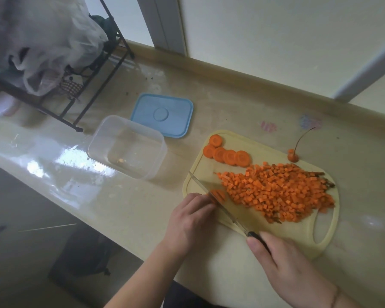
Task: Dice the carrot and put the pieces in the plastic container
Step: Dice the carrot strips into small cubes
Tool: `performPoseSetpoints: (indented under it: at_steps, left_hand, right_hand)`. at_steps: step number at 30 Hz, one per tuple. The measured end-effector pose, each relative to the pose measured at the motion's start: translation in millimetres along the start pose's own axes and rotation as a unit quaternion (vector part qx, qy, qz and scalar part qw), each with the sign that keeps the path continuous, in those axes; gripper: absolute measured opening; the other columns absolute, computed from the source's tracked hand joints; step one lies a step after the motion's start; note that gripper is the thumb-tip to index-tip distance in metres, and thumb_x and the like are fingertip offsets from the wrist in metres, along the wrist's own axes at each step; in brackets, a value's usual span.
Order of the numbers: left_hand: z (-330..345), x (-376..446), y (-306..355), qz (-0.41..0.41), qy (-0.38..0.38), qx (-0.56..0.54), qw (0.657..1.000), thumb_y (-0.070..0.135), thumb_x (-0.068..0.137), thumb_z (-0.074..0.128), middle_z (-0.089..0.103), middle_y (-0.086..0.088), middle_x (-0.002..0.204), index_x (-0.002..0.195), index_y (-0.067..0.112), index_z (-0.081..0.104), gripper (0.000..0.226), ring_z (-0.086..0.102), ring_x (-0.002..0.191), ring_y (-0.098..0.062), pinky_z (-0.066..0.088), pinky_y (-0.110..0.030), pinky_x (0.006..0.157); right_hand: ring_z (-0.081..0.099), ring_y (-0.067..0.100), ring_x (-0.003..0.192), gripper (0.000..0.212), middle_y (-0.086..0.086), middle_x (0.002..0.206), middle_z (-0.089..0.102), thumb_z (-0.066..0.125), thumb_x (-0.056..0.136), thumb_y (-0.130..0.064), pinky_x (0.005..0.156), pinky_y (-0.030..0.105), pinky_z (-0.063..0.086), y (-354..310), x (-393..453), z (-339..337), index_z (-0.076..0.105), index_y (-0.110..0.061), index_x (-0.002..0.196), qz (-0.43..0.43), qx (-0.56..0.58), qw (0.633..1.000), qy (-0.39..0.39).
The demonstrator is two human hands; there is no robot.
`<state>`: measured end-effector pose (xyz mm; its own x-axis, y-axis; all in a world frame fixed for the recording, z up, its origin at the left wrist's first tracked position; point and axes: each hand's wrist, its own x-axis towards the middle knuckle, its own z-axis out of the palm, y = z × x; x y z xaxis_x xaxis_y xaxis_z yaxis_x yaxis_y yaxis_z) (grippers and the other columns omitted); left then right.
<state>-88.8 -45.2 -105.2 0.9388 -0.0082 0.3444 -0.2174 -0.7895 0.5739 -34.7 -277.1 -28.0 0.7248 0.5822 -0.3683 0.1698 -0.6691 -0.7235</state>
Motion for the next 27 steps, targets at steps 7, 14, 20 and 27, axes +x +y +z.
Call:
performPoseSetpoints:
  at_steps: [7, 14, 20, 27]
  left_hand:
    - [0, 2, 0, -0.009, 0.006, -0.014, 1.000, -0.001, 0.087, 0.077, 0.070, -0.003, 0.115, 0.106, 0.006, 0.076, 0.020, 0.065, 0.096, -0.027, 0.053, -0.033, 0.082]
    - [0, 3, -3, 0.000, 0.000, -0.014, 1.000, 0.003, 0.091, 0.074, 0.069, -0.003, 0.114, 0.108, 0.007, 0.075, 0.018, 0.065, 0.095, -0.026, 0.054, -0.033, 0.081]
    - [-4, 3, 6, -0.024, 0.031, -0.023, 0.999, 0.015, 0.100, 0.061, 0.065, -0.002, 0.106, 0.103, 0.008, 0.073, 0.014, 0.064, 0.092, -0.022, 0.053, -0.029, 0.078]
    - [-7, 4, 5, -0.036, 0.027, -0.028, 0.999, 0.004, 0.090, 0.073, 0.067, -0.005, 0.102, 0.099, 0.006, 0.075, 0.009, 0.064, 0.091, -0.024, 0.053, -0.032, 0.077]
  right_hand:
    - [0.054, 0.011, 0.059, 0.074, 0.000, 0.059, 0.054, 0.006, 0.078, -0.086, 0.061, 0.040, 0.043, 2, -7, 1, 0.043, -0.022, 0.070, 0.023, -0.028, 0.999, -0.001]
    - [0.055, 0.017, 0.061, 0.066, -0.002, 0.060, 0.054, 0.005, 0.085, -0.078, 0.058, 0.041, 0.041, -13, 26, 16, 0.042, -0.025, 0.071, -0.016, -0.054, 0.998, 0.017]
    - [0.053, 0.012, 0.065, 0.051, -0.014, 0.073, 0.058, 0.027, 0.087, -0.064, 0.058, 0.027, 0.036, -18, 21, 8, 0.046, -0.021, 0.069, 0.022, 0.042, 0.999, -0.004]
    - [0.053, 0.011, 0.060, 0.054, -0.009, 0.068, 0.058, 0.026, 0.090, -0.066, 0.054, 0.023, 0.035, -16, 13, 1, 0.045, -0.021, 0.066, 0.007, 0.033, 0.999, 0.012]
